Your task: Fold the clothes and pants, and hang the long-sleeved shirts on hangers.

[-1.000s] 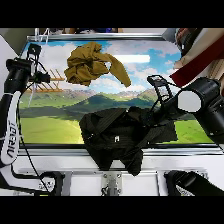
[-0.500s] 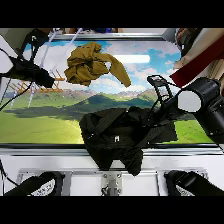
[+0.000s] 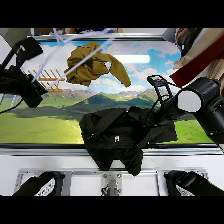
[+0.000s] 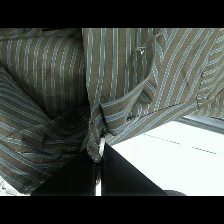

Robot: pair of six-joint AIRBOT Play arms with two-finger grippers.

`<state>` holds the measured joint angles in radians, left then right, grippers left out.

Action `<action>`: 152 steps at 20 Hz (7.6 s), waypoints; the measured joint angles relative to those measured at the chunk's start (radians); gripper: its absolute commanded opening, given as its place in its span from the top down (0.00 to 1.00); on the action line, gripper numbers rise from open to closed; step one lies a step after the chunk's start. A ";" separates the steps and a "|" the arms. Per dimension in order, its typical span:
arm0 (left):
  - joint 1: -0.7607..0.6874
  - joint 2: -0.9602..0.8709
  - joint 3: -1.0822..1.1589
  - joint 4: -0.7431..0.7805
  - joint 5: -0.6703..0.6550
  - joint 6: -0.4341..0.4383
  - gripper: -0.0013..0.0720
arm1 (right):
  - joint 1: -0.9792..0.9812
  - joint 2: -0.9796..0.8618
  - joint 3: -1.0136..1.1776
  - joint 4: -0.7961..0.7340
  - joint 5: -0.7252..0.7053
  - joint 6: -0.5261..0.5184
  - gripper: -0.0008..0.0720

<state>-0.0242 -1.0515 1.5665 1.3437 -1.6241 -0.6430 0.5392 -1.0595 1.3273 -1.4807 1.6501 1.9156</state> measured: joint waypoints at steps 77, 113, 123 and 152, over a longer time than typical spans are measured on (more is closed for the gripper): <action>-0.056 -0.214 -0.528 -0.427 0.048 0.668 0.96 | 0.064 -0.189 0.307 0.463 -0.517 -0.150 0.96; -0.057 -0.214 -0.528 -0.430 0.030 0.671 0.96 | -0.117 -0.091 0.307 0.530 -0.294 -0.450 0.34; -0.057 -0.214 -0.528 -0.429 0.016 0.671 0.96 | -0.718 0.180 0.033 0.853 -0.036 -0.943 0.50; -0.057 -0.214 -0.528 -0.428 0.001 0.671 0.96 | -0.893 0.008 -0.480 1.162 0.181 -1.995 0.50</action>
<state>-0.0811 -1.2655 1.0389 0.9161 -1.6234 0.0284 -0.3542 -1.0512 0.8474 -0.3191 1.8313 -0.0795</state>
